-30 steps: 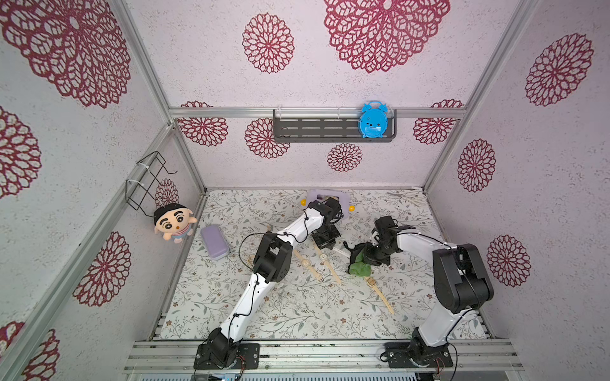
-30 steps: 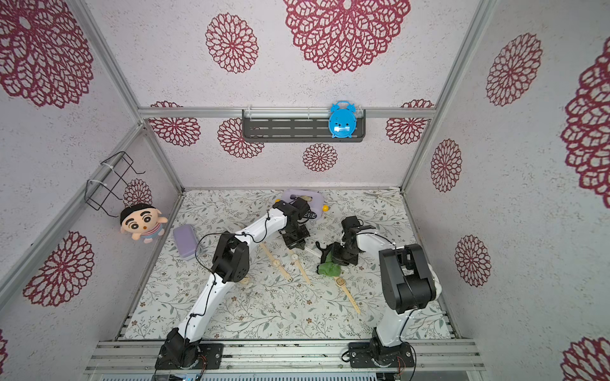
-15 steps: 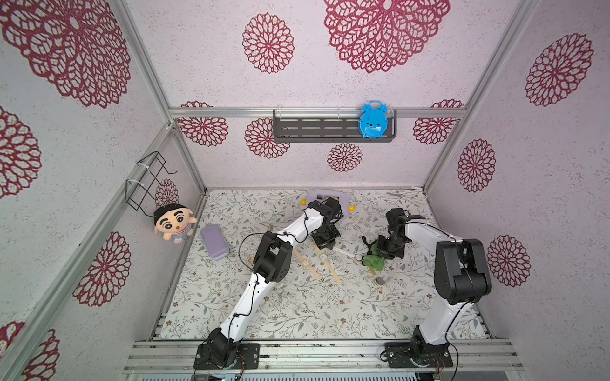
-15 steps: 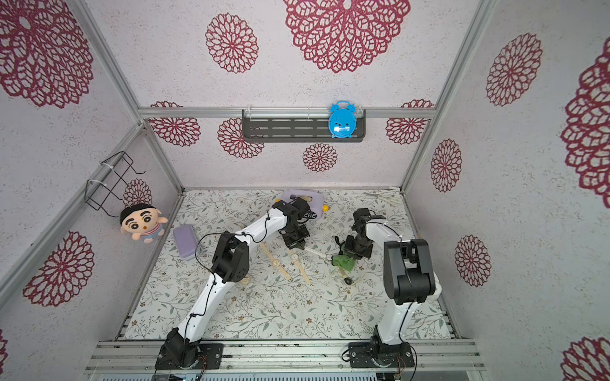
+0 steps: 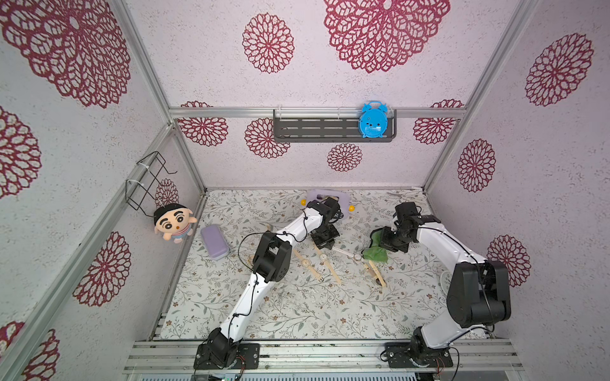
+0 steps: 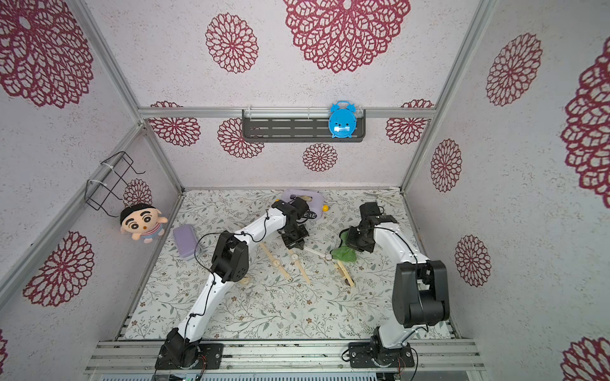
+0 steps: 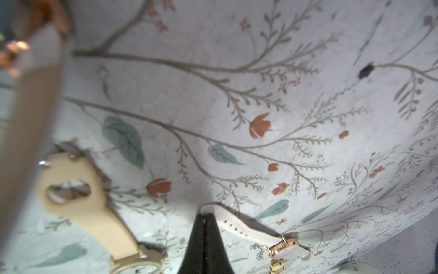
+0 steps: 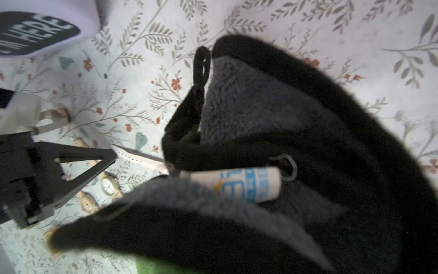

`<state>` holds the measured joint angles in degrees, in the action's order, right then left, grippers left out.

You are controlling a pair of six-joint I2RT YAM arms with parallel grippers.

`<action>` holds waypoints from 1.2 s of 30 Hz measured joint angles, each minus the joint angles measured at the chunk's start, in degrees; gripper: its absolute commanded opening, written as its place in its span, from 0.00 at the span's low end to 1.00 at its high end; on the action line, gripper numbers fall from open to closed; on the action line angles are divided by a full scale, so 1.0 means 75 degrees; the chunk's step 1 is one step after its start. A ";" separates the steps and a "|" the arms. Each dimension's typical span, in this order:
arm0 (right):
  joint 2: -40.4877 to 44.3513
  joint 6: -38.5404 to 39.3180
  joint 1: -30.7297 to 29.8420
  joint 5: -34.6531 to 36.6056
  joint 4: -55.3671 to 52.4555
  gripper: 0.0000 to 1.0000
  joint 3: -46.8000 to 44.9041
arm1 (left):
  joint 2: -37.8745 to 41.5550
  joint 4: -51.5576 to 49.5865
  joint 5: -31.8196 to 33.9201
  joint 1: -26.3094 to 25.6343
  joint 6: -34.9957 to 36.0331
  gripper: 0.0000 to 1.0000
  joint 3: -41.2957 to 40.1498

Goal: Wipe the watch dial
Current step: Wipe the dirt from the watch dial.

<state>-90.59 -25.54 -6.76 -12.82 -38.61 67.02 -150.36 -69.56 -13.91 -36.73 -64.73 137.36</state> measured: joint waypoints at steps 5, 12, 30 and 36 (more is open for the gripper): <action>0.0009 0.0000 -0.0160 -0.0755 0.0455 0.00 -0.0274 | 0.0000 0.0003 0.0000 0.0000 -0.0015 0.00 0.0000; -0.0358 -0.0006 -0.0705 -0.1411 0.1029 0.00 -0.0367 | 0.0000 0.0006 0.0000 0.0000 -0.0044 0.00 -0.0009; -0.1475 0.0216 -0.1008 -0.0714 0.1081 0.00 -0.0571 | 0.0038 0.0064 0.0000 0.0000 -0.0198 0.00 -0.0085; -0.1757 0.0274 -0.1084 -0.0207 0.0615 0.00 -0.0055 | 0.0041 0.0067 0.0000 0.0000 -0.0213 0.00 -0.0093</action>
<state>-103.77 -23.49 -14.90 -14.37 -34.00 66.61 -150.06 -69.06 -13.91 -36.73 -66.32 136.66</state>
